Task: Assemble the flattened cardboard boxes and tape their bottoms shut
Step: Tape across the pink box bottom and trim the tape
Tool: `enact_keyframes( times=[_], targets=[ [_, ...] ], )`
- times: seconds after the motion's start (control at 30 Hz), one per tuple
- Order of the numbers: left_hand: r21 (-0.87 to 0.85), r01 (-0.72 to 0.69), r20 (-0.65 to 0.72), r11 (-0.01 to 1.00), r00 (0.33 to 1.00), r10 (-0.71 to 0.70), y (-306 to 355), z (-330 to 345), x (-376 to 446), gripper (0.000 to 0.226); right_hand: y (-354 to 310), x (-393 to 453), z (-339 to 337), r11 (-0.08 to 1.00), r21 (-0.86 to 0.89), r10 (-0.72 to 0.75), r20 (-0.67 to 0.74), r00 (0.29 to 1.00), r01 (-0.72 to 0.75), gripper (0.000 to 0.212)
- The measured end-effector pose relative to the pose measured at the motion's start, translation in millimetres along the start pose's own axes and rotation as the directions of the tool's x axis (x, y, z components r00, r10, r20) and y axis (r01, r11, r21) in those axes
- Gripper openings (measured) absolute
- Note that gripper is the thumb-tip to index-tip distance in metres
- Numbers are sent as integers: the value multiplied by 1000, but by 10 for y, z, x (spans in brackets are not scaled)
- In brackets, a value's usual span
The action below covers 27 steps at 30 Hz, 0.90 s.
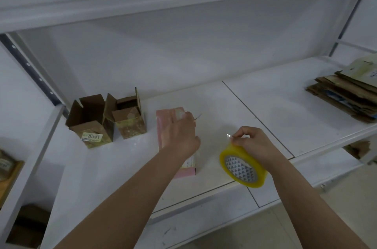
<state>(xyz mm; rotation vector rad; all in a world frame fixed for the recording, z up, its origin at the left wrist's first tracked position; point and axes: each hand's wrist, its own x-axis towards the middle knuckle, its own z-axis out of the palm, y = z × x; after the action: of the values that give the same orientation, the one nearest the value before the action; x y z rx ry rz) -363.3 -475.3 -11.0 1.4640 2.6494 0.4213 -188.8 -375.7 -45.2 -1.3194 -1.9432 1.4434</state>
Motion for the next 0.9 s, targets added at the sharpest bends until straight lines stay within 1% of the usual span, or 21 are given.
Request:
enact_keyframes(
  times=[0.13,0.23,0.27,0.33,0.37,0.43,0.47,0.5,0.6,0.63,0.73,0.77,0.83,0.9],
  targets=[
    [86,-15,62,996,998,10,65,-21,39,35,-38,-9,34,1000,15,-20,2,1000,20,14],
    [81,-55,107,995,993,46,88,-67,14,40,-94,-17,27,999,41,-33,1,999,33,17],
    [50,-65,117,997,991,58,79,-83,9,42,-119,-26,18,998,56,-36,1,999,36,17],
    [-118,-25,135,993,990,41,43,-133,-7,40,-174,-52,-3,994,97,-50,-1,999,50,15],
    [-231,-5,112,973,993,32,18,-159,-5,38,-200,-64,-15,991,117,-61,-4,998,61,15],
    [-419,-24,22,908,999,37,14,-208,-22,39,-250,-89,-34,986,141,-87,-3,996,86,17],
    [-462,-53,-5,885,998,58,45,-227,-54,41,-279,-97,-38,984,147,-98,4,995,96,17],
    [-485,-72,2,871,996,84,83,-220,-78,45,-307,-101,-38,983,152,-109,13,994,106,16],
    [-575,-65,80,815,988,135,206,-154,-119,58,-405,-121,-20,976,165,-150,23,988,144,9],
    [-597,-66,79,799,987,140,221,-132,-113,54,-428,-125,-14,973,165,-164,16,986,159,10],
    [-630,-92,26,771,990,140,234,-92,-78,27,-453,-140,-12,965,153,-213,-6,977,211,21],
    [-641,-103,6,761,990,139,238,-81,-73,22,-447,-145,-13,965,131,-230,-3,973,228,23],
    [-647,-120,-26,753,991,135,255,-73,-75,17,-448,-162,-8,963,79,-257,5,966,256,24],
    [-633,-135,-57,762,990,129,262,-71,-65,17,-462,-182,-3,961,97,-262,9,965,260,22]
  ],
)
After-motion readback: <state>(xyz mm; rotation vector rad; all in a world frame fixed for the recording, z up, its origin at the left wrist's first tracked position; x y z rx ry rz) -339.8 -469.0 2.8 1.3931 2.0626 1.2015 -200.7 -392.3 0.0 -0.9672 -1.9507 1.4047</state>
